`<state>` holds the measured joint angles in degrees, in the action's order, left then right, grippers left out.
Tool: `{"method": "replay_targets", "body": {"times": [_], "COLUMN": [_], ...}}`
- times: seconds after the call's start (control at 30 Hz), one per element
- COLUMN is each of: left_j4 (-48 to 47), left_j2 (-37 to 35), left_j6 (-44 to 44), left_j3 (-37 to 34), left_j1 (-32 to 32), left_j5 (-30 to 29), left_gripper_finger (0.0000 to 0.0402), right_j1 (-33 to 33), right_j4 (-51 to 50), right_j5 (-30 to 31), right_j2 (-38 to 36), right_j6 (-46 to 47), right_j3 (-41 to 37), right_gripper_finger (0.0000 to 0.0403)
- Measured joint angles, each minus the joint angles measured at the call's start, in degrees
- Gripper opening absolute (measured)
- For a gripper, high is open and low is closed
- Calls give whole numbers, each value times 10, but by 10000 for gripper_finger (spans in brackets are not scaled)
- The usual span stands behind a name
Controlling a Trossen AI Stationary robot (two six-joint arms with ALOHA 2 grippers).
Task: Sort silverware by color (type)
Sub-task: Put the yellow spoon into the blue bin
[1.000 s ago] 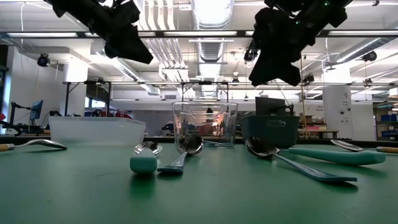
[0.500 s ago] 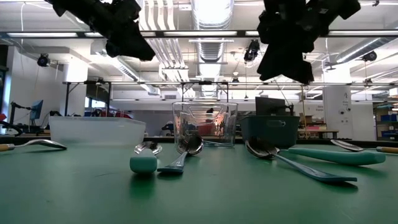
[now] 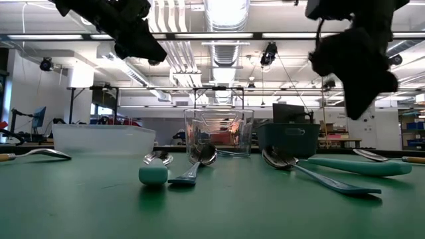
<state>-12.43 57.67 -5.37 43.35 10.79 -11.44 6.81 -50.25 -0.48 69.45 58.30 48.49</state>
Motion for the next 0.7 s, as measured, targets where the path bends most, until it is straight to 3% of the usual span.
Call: {"method": "replay_targets", "body": {"times": [0.27, 0.7], "left_j4": [0, -1], "left_j2": [0, 0], "left_j6": [0, 0], "left_j3": [0, 0], "left_j1": [0, 0], "left_j5": [0, 0], "left_gripper_finger": [113, 113], "right_j1": [-1, -1], "right_j4": [-207, -185], "right_j5": [13, 15], "right_j2": [0, 0], "right_j6": [48, 40], "right_j3": [-5, -35], "right_gripper_finger": [70, 76]}}
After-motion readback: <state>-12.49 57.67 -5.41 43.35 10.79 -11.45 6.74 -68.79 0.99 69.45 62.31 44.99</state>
